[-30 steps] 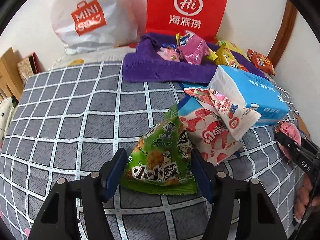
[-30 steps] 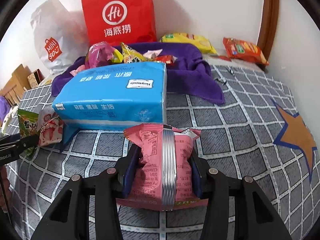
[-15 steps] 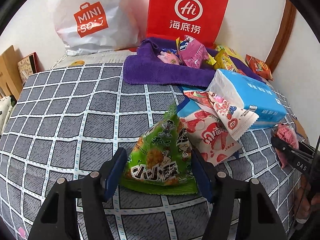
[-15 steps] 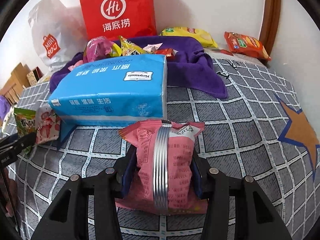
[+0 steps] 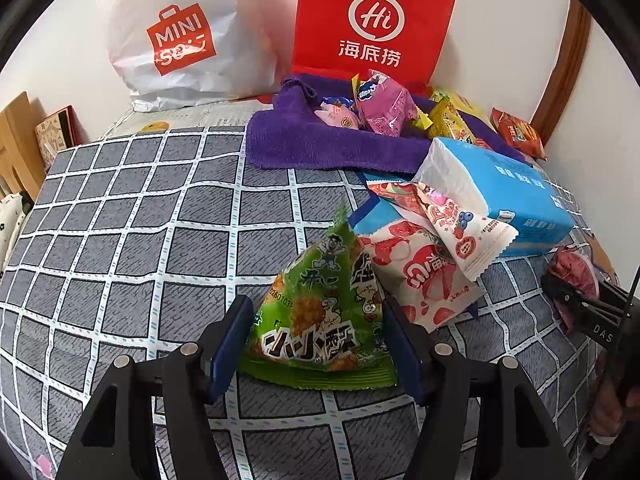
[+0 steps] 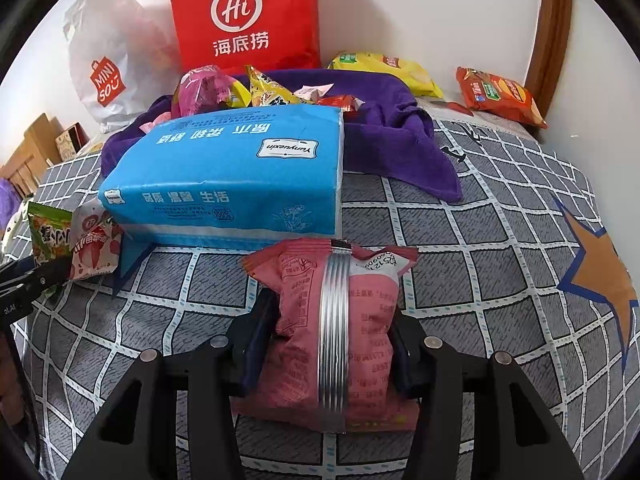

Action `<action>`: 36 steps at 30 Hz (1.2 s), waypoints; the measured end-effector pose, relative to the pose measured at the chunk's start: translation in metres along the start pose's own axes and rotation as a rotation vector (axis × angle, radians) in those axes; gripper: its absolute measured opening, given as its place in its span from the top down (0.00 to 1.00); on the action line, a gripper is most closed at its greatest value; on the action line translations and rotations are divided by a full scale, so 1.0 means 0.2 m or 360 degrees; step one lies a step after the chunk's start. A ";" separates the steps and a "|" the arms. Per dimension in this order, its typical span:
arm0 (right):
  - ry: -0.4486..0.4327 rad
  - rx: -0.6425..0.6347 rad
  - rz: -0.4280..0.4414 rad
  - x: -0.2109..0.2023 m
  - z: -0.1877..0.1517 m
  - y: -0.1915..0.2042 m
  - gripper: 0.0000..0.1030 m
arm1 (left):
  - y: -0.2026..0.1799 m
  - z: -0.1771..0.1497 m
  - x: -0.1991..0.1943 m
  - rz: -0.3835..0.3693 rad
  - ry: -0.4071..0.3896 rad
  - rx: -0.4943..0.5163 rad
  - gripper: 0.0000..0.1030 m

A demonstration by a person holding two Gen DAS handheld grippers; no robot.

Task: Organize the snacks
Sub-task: 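Lift and carry the pink packet with right tool while left tool carries the green bag to the towel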

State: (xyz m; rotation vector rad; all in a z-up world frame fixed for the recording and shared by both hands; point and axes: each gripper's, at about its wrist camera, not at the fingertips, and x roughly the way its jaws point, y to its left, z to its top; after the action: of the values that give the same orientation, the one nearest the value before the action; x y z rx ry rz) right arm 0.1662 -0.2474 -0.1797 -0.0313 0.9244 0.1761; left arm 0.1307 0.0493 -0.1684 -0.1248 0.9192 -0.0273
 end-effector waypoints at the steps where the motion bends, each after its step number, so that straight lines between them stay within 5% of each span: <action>1: 0.0000 -0.0003 -0.0001 0.00 0.00 0.00 0.50 | 0.00 0.00 0.00 -0.0007 -0.0002 -0.0003 0.39; 36: -0.0036 0.0049 0.0074 -0.12 -0.06 0.00 0.56 | -0.02 0.00 -0.11 -0.0142 -0.0013 0.0001 0.42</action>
State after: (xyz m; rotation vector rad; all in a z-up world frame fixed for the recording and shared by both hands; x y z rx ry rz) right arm 0.1435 -0.2525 -0.1676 0.0207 0.9059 0.2047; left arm 0.1180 0.0467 -0.1498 -0.1650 0.9053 -0.1098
